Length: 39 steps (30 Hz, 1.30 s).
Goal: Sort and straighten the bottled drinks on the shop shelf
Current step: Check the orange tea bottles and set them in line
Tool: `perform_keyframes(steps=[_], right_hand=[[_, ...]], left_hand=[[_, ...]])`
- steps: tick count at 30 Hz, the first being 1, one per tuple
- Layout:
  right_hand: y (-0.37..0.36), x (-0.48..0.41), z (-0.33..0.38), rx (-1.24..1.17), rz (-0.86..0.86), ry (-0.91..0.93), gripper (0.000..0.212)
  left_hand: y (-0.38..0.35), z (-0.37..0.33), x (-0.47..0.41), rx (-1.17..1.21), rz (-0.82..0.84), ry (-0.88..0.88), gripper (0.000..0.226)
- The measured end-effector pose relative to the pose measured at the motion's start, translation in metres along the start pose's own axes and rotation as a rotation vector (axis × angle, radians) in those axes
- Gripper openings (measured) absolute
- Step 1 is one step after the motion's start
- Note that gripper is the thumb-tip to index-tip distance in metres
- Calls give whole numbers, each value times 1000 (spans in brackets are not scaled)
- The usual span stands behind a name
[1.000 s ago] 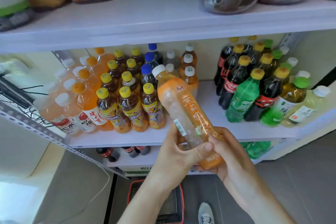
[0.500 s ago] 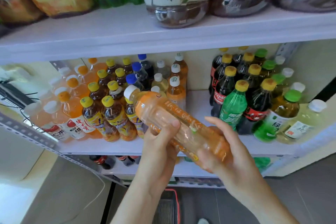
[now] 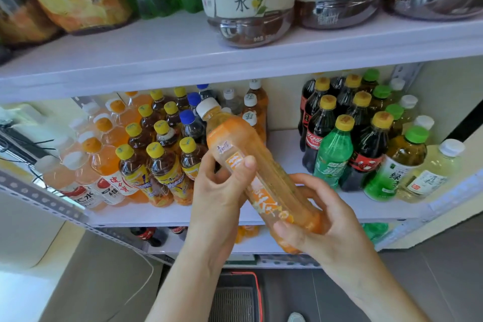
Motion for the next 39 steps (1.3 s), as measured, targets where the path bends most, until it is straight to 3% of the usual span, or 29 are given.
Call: perform_keyframes(steps=[4,8,11,16,19,23,26,29,32,35,39], right_hand=[[-2,6,3,272,-19,7,78],[-4,3,-9,-110,124,-103,62],[-12,6,-21,-439,282,-259,70],[-22,11,-26,-553,430,-293,69],[-13,10,-24,-427,347,-229,64],[-2,11,-16,-265,206,-135,48],[14,12,-16,41,-7,-119,58],[20,14,-7,424,-109,-25,72],[20,16,3,575,-97,59,68],[24,14,-1,384,-23,-9,67],[10,13,-22,-258,185,-203,65]], left_hand=[[-2,3,3,23,-46,-8,60],[-8,5,5,86,-24,13,61],[-18,4,5,140,49,18,68],[-30,4,2,157,149,32,93],[-21,3,-3,56,117,42,98],[-7,-11,-13,-230,145,-9,54],[-12,-15,-15,-278,188,11,62],[-13,-6,-14,-238,83,22,61],[-1,1,-14,-55,-96,23,33],[7,4,-16,114,-117,41,21],[7,1,-20,309,-75,21,19]])
Point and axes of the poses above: each hand's wrist, its own x-axis away from the middle knuckle, its own y-axis out of the back of the hand, z = x × y, the point moved 8 cm from there along -x, towards the middle knuckle, and after that the axes turned 9 degrees about z, right-handed, at the moved point
